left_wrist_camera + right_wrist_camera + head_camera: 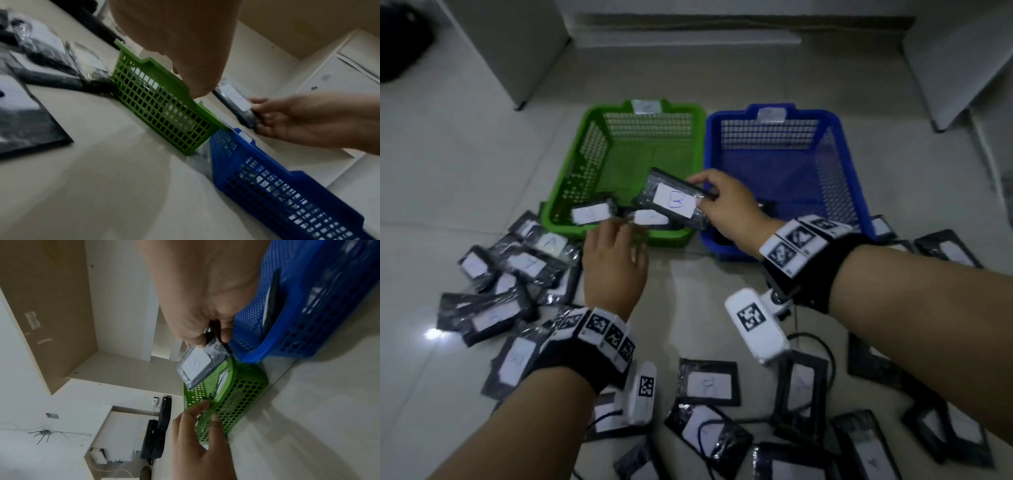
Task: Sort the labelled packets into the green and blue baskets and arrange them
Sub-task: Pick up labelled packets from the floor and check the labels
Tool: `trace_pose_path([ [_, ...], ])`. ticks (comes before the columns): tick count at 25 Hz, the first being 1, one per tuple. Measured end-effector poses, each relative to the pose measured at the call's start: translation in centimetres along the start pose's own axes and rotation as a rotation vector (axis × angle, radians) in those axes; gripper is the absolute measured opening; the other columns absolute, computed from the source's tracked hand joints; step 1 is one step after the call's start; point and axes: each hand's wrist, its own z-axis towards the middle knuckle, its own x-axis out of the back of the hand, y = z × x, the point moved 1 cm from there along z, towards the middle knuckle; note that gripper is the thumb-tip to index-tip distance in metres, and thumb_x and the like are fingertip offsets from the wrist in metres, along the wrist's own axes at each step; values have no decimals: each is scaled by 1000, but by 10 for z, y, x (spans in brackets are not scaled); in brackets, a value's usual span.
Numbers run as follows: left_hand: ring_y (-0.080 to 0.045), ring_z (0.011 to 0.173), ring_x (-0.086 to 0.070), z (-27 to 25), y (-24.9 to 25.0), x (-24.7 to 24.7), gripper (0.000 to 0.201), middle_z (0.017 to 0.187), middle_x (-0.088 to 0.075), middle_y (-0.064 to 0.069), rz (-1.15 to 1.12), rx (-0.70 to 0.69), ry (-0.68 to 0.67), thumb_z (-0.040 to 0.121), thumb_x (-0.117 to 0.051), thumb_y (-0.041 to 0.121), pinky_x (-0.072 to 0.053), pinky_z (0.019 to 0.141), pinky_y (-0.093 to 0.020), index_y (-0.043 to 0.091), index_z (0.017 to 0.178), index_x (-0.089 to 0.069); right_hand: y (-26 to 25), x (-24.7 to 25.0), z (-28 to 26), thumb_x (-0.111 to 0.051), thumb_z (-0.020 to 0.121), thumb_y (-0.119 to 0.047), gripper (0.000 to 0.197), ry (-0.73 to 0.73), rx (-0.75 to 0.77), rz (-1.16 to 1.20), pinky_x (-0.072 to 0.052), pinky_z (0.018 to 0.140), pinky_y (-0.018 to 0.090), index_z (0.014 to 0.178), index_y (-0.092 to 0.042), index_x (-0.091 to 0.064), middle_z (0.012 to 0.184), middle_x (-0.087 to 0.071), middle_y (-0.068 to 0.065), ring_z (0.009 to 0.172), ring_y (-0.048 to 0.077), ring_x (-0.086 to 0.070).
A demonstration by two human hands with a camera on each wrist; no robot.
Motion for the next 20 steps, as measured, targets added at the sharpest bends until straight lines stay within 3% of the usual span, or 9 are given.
trace_pose_path([
  [2, -33, 106, -47, -2, -5, 4, 38, 119, -53, -12, 20, -84, -96, 76, -61, 15, -37, 92, -39, 13, 113, -60, -4, -27, 19, -56, 85, -2, 35, -62, -23, -22, -55, 87, 40, 115, -19, -65, 111, -69, 8, 100, 23, -65],
  [4, -31, 113, -45, -2, -5, 9, 44, 124, -51, -11, -38, -68, -160, 74, -62, 12, -37, 96, -38, 16, 118, -59, -7, -44, 29, -51, 87, 3, 40, -115, -44, -79, -51, 95, 41, 121, -13, -64, 123, -65, 9, 111, 25, -61],
  [7, -30, 120, -44, -5, -7, 14, 48, 130, -48, -11, -113, -48, -217, 76, -62, 10, -38, 100, -40, 15, 124, -57, -10, -48, 25, -43, 89, 8, 43, -216, -46, -241, -46, 100, 30, 123, -11, -64, 129, -61, 10, 119, 26, -56],
  [10, -26, 126, -43, -12, -7, 18, 51, 137, -45, -9, -192, -28, -251, 82, -61, 12, -36, 105, -36, 14, 132, -52, -11, -27, -7, -45, 91, 4, 39, -185, 113, -365, -36, 96, 19, 119, -12, -67, 131, -58, 11, 124, 23, -50],
  [13, -23, 121, -48, -38, 9, 16, 44, 130, -53, -7, -281, -62, -371, 84, -63, 17, -36, 102, -31, 17, 127, -57, 6, 8, -68, -52, 87, 1, 31, -87, 247, -363, -33, 86, 8, 106, -11, -73, 109, -62, 5, 104, 12, -56],
  [15, -16, 108, -55, -65, 26, 10, 35, 117, -61, -1, -346, -82, -567, 83, -68, 22, -41, 98, -27, 20, 117, -65, 32, 29, -114, -55, 86, 0, 27, -86, 152, -367, -36, 82, 5, 102, -12, -73, 98, -62, -1, 91, 2, -55],
  [18, -12, 103, -57, -107, 42, -1, 44, 112, -64, 4, -390, -76, -772, 73, -76, 34, -44, 94, -27, 24, 115, -66, 74, 51, -169, -62, 84, -5, 29, -185, -66, -469, -42, 95, 26, 111, -13, -68, 109, -61, 9, 102, 17, -55],
  [20, -15, 107, -53, -125, 41, -10, 69, 117, -60, 2, -358, -140, -823, 61, -77, 47, -40, 96, -29, 23, 123, -59, 87, 59, -191, -73, 79, -22, 52, -287, -183, -595, -36, 97, 30, 128, -19, -54, 120, -50, 11, 117, 26, -44],
])
